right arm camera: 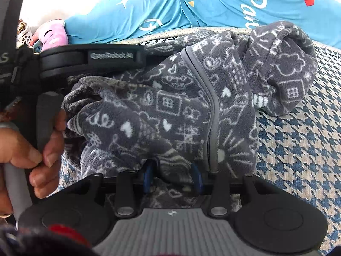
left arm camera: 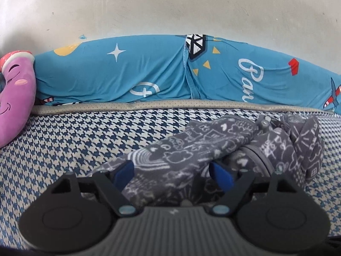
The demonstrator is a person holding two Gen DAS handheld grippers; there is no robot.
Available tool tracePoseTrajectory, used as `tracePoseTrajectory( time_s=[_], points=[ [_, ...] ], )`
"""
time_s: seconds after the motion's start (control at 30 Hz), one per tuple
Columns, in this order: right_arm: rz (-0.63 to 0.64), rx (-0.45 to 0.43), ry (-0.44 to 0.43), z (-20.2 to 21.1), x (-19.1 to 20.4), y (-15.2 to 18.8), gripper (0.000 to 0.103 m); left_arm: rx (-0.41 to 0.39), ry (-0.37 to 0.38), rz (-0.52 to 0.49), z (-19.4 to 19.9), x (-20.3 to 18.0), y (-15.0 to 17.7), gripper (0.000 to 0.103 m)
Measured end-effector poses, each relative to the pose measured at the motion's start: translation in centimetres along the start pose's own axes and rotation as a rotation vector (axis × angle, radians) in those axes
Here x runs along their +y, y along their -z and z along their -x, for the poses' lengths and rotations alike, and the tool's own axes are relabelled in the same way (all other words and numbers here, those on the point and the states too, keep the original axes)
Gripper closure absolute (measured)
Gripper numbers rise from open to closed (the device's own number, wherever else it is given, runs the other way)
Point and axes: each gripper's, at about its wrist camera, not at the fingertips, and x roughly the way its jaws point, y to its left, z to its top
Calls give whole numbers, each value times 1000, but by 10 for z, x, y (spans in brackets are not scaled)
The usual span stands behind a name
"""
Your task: Fold clothes
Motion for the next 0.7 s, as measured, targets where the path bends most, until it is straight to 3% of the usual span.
tracePoseTrajectory(
  time_s=[0.13, 0.2, 0.27, 0.47, 0.7],
  points=[
    [-8, -1, 3, 0, 3, 0, 63, -12, -18, -35, -4, -10, 1, 23],
    [-10, 1, 0, -2, 3, -1, 63, -15, -32, -37, -6, -12, 2, 28],
    [-13, 3, -2, -2, 2, -2, 63, -22, -37, -45, -7, -15, 3, 43],
    [-14, 3, -5, -2, 1, -4, 63, -70, -46, -21, 2, -11, 1, 66],
    [-2, 2, 3, -2, 4, -4, 62, -159, -109, 32, 24, 4, -6, 71]
  ],
)
